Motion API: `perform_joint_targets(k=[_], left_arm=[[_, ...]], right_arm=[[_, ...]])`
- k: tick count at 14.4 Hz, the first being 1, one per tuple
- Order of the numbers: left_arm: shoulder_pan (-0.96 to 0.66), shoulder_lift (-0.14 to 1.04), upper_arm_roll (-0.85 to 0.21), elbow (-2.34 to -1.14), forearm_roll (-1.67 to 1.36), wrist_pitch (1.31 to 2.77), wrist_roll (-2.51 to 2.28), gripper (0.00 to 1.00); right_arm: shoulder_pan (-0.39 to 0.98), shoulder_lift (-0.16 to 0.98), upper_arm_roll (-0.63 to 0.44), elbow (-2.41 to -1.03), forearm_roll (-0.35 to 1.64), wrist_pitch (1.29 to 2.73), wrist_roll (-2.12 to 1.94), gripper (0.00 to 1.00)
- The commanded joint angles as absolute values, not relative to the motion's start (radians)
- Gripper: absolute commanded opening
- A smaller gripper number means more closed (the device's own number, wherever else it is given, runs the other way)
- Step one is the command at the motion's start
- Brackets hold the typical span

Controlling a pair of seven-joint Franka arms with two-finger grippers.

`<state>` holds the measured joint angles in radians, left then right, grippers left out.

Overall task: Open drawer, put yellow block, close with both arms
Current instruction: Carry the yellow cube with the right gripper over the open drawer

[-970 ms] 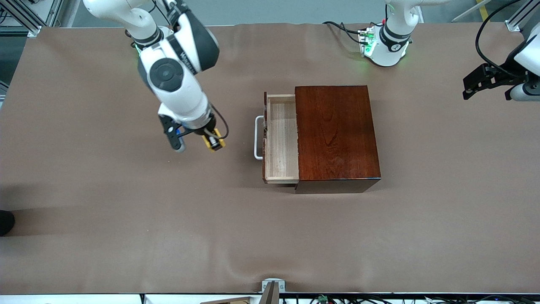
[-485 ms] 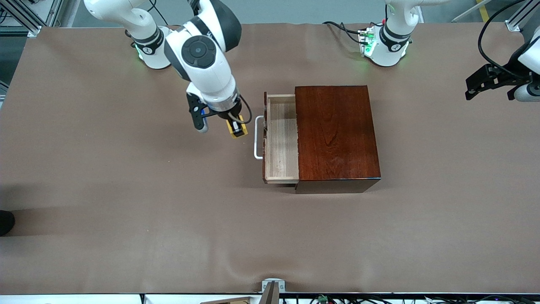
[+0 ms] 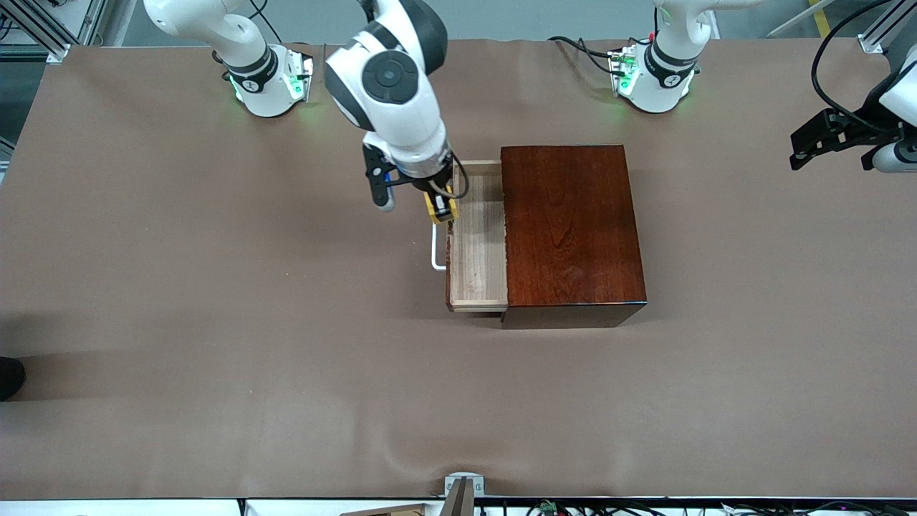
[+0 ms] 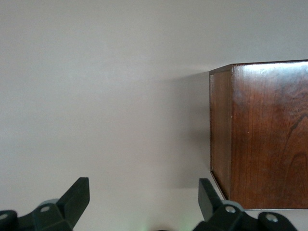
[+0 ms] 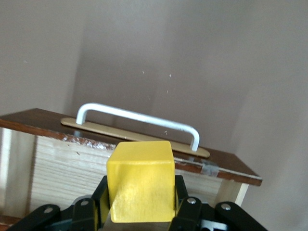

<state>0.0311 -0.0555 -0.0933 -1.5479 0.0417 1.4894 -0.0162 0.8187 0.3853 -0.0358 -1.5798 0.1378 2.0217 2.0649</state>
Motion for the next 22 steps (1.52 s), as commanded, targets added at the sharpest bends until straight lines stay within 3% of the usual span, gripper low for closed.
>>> perform_joint_targets(k=[1, 22], left_arm=[[0.044, -0.078, -0.103, -1.565, 0.040, 1.493, -0.005, 1.00], [0.034, -0.063, -0.115, -1.560, 0.029, 1.514, -0.032, 1.00]], right_arm=[[0.847, 0.460, -0.048, -1.505, 0.147, 2.011, 2.118, 0.21], [0.904, 0.609, -0.049, -1.420, 0.138, 2.045, 2.212, 0.21]])
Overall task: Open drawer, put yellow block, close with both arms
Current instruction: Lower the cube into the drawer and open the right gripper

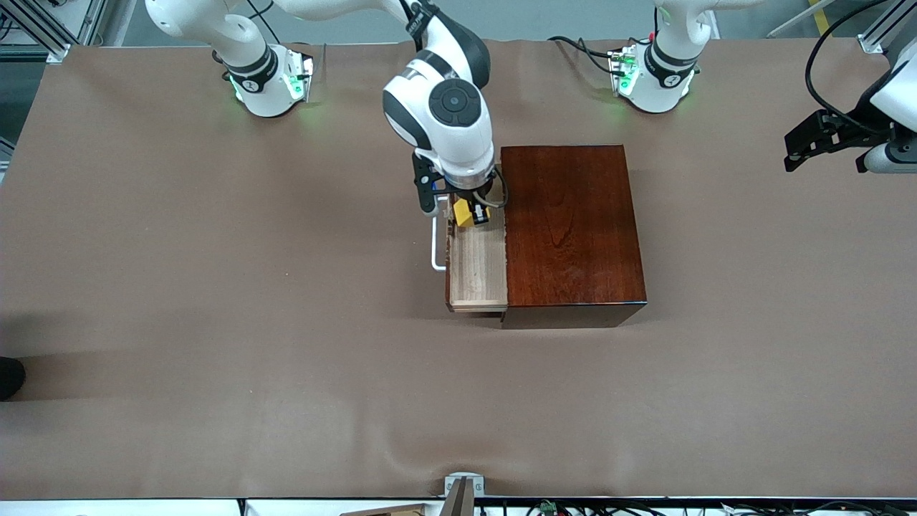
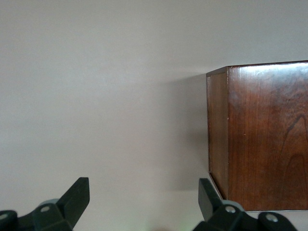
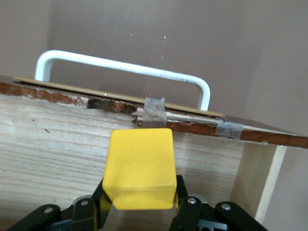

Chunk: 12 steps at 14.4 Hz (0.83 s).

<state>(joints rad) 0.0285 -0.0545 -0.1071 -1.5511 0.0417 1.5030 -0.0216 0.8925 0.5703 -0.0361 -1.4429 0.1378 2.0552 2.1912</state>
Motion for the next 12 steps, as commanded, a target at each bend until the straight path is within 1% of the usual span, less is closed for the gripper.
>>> perform_joint_targets(k=[1, 6, 8, 10, 12], left_arm=[[0.034, -0.061, -0.115, -1.560, 0.029, 1.514, -0.032, 1.00], [0.031, -0.035, -0.162, -1.557, 0.029, 1.516, -0.064, 1.00], [0.031, -0.037, -0.187, -1.554, 0.037, 1.517, -0.069, 1.00], [0.031, -0.037, -0.196, -1.554, 0.037, 1.516, -0.069, 1.00], [0.031, -0.037, -0.204, -1.554, 0.037, 1.517, -0.071, 1.00]], right_arm=[[0.902, 0.609, -0.049, -1.419, 0.141, 2.045, 2.215, 0.21], [0.887, 0.606, -0.051, -1.335, 0.150, 2.008, 2.215, 0.20], [0.887, 0.610, -0.051, -1.336, 0.149, 2.017, 2.214, 0.20], [0.885, 0.620, -0.051, -1.339, 0.155, 2.022, 2.210, 0.14], [0.884, 0.621, -0.052, -1.339, 0.190, 2.029, 2.210, 0.14]])
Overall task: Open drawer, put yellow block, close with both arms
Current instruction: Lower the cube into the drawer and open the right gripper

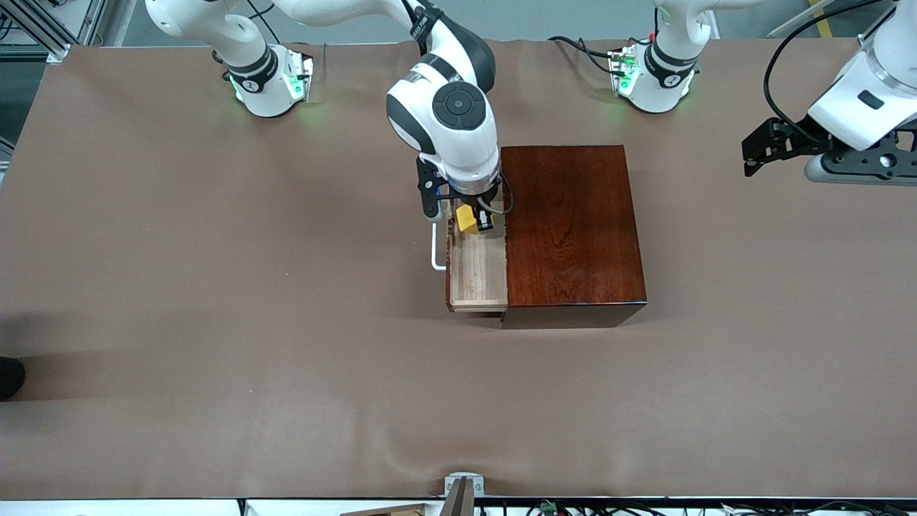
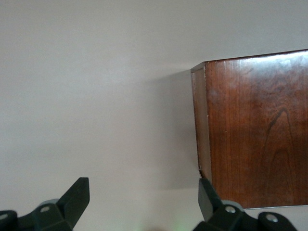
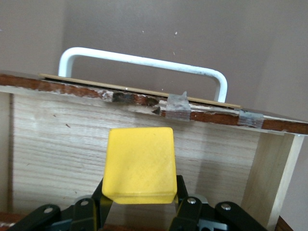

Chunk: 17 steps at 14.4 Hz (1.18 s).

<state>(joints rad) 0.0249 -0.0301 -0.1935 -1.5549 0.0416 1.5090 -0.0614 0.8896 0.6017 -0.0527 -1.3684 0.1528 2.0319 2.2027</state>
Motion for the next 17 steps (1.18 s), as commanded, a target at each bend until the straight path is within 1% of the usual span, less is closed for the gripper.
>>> perform_joint_targets(k=[1, 6, 9, 11, 13, 14, 15, 16, 17], left_arm=[[0.031, -0.037, -0.209, -1.554, 0.035, 1.517, -0.071, 1.00], [0.031, -0.035, -0.210, -1.555, 0.035, 1.517, -0.071, 1.00], [0.032, -0.037, -0.210, -1.557, 0.035, 1.517, -0.071, 1.00], [0.032, -0.037, -0.210, -1.555, 0.035, 1.517, -0.071, 1.00], [0.032, -0.037, -0.210, -1.557, 0.035, 1.517, -0.071, 1.00], [0.034, -0.037, -0.210, -1.557, 0.035, 1.517, -0.071, 1.00], [0.034, -0.037, -0.210, -1.557, 0.035, 1.517, -0.071, 1.00], [0.034, -0.037, -0.210, -1.557, 0.035, 1.517, -0.071, 1.00], [0.034, -0.037, -0.210, -1.557, 0.035, 1.517, -0.071, 1.00]], right_arm=[[0.882, 0.621, -0.052, -1.339, 0.193, 2.029, 2.210, 0.14], [0.873, 0.629, -0.052, -1.367, 0.215, 2.131, 2.214, 0.15], [0.874, 0.634, -0.052, -1.381, 0.213, 2.138, 2.212, 0.15], [0.877, 0.641, -0.052, -1.390, 0.209, 2.131, 2.203, 0.19], [0.880, 0.641, -0.052, -1.416, 0.203, 2.126, 2.198, 0.27], [0.881, 0.640, -0.052, -1.420, 0.202, 2.125, 2.200, 0.41], [0.882, 0.640, -0.052, -1.420, 0.202, 2.125, 2.206, 0.73], [0.884, 0.640, -0.054, -1.419, 0.199, 2.120, 2.207, 1.00], [0.884, 0.637, -0.054, -1.419, 0.198, 2.106, 2.207, 1.00]])
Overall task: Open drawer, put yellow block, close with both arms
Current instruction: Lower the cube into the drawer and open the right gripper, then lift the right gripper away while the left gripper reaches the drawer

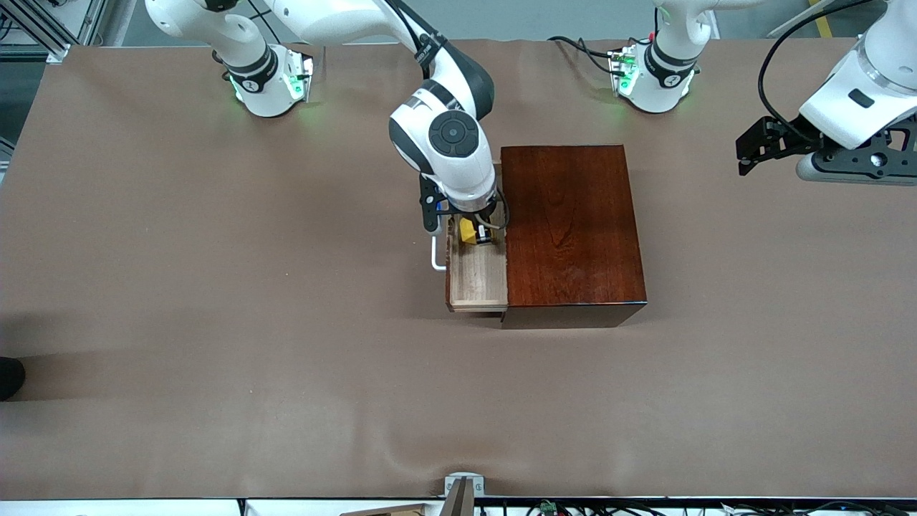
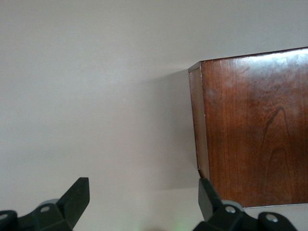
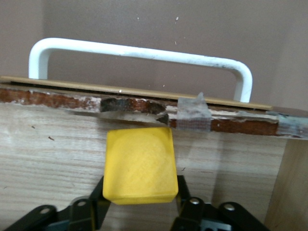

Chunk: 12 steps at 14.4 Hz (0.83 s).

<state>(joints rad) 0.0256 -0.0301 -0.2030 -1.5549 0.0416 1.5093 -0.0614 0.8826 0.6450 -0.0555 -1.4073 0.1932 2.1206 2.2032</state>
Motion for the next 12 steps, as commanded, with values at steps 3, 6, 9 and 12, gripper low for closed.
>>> perform_joint_targets(k=[3, 6, 9, 12], left_arm=[[0.035, -0.037, -0.210, -1.559, 0.035, 1.517, -0.071, 1.00], [0.034, -0.037, -0.210, -1.559, 0.035, 1.517, -0.071, 1.00], [0.034, -0.037, -0.210, -1.554, 0.032, 1.517, -0.071, 1.00], [0.017, -0.035, -0.221, -1.548, 0.031, 1.517, -0.161, 1.00]], right_arm=[[0.873, 0.630, -0.054, -1.396, 0.196, 2.069, 2.207, 1.00], [0.842, 0.630, -0.054, -1.350, 0.198, 1.988, 2.204, 1.00], [0.810, 0.629, -0.052, -1.276, 0.201, 1.893, 2.183, 1.00], [0.785, 0.617, -0.051, -1.247, 0.202, 1.859, 2.165, 1.00]])
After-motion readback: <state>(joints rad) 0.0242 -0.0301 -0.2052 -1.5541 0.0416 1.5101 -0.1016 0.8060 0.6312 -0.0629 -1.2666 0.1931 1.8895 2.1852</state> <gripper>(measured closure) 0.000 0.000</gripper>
